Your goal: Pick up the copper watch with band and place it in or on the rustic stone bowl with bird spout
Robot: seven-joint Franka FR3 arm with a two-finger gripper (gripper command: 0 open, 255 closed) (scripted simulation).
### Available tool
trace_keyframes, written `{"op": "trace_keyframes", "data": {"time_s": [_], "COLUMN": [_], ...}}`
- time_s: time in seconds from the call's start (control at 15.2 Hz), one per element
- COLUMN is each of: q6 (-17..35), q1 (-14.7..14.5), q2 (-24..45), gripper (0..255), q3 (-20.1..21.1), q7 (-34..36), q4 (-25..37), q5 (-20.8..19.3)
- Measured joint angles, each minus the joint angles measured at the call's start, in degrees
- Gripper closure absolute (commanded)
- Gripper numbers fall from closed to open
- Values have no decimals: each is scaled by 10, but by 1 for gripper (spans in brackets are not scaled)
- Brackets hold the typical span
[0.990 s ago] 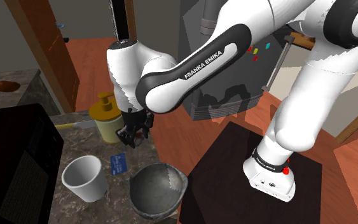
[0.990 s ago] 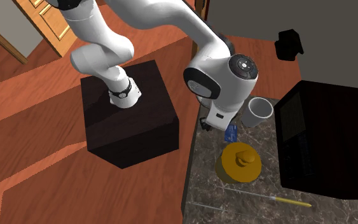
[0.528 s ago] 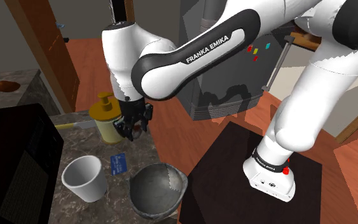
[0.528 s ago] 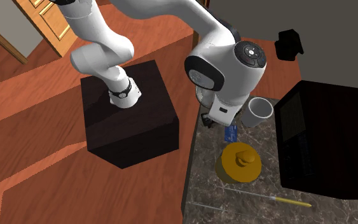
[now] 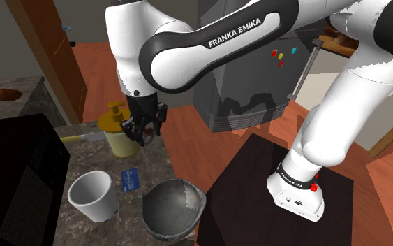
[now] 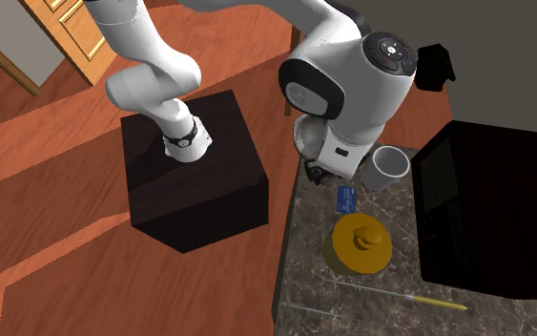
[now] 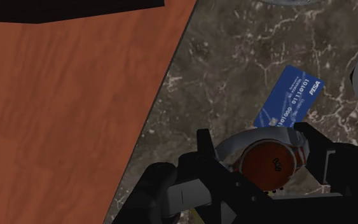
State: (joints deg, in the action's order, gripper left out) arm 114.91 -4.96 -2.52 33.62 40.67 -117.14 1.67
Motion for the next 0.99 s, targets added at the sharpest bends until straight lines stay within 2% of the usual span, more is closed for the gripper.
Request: {"op": "trace_keyframes", "data": {"time_s": [0.4,0.99], "q6": [-42,-44], "q1": [1,-45], "q2": [-16,-101], "gripper": [255,255], "q3": [-3,37], "q7": [-7,53], "q4": [29,-38], "q5": [9,66]}}
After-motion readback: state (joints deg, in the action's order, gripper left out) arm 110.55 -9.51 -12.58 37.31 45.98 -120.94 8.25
